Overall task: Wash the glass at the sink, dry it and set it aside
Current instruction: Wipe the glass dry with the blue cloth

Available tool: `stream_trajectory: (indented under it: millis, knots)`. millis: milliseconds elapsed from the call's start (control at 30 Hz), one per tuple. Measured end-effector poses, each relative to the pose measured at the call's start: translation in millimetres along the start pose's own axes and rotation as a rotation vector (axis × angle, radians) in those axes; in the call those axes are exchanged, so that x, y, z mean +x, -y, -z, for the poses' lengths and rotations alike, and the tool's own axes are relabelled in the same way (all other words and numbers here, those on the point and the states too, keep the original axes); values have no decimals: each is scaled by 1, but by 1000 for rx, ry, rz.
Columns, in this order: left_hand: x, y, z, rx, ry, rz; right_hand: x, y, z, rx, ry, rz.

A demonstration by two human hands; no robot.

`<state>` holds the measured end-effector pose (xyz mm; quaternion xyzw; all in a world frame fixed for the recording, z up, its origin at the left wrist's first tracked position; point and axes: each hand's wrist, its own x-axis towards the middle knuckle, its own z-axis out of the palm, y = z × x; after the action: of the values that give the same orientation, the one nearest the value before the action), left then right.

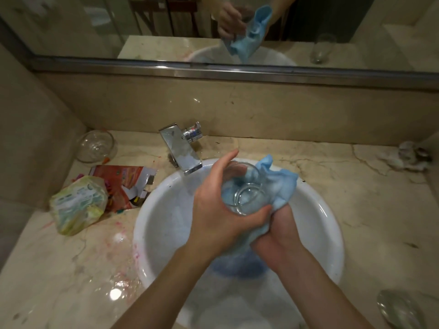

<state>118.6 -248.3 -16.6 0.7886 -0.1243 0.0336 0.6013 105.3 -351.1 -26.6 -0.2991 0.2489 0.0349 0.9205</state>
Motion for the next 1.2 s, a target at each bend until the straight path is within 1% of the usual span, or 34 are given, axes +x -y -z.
stream_trajectory:
  millis: [100, 133, 167, 200, 267, 300, 333, 367, 400, 500, 600, 633, 733, 767, 867, 967, 1000, 1067, 1167, 1200]
  knots:
    - [-8, -11, -15, 199, -183, -39, -3, -8, 5, 105, -80, -63]
    - [-10, -15, -18, 226, -201, -52, -4, -10, 8, 118, -96, -77]
    - [-10, -19, -19, 230, -180, -41, -4, -11, 8, 114, -104, -80]
    - [-8, -20, -17, 208, -113, -16, -5, -10, 8, 109, -92, -73]
    - [0, -14, -4, 140, 156, 43, -5, -4, 9, 99, -65, -33]
    - [5, -9, 4, 120, 291, 45, -6, -1, 10, 83, -52, -21]
    - [11, -4, 11, 110, 383, 28, -5, 1, 13, 62, -46, -30]
    - [14, 0, 15, 102, 425, 3, -4, 3, 17, 34, -60, -52]
    - [15, 0, 17, 104, 420, -27, -3, 3, 20, -11, -74, -62]
    - [8, -1, 13, 127, 279, -119, 0, -1, 26, -204, -110, -46]
    - [-2, -1, 7, 78, 154, -96, 0, 0, 24, -290, -100, 7]
    - [-4, -3, 6, 83, 137, -107, 2, 1, 25, -300, -124, 15]
    - [-6, -8, 2, 124, 123, -172, 2, 3, 23, -405, -205, -59]
    - [-6, -9, 1, 123, 117, -177, -1, 4, 23, -424, -241, -56]
    - [-8, -9, 2, 43, 81, -127, -10, 5, 23, -520, -350, 69]
    - [-4, -2, 8, -65, 35, -26, -11, 11, 33, -584, -463, 218]
    - [-3, 2, 11, -78, 40, 12, -12, 17, 35, -558, -477, 276]
    - [-2, 9, 15, -44, 81, 63, -17, 30, 36, -468, -431, 401]
    - [-5, 15, 16, 30, 119, 103, -42, 49, 16, -608, -300, 678]
    - [-6, 16, 15, 43, 122, 96, -52, 51, 8, -636, -249, 730]
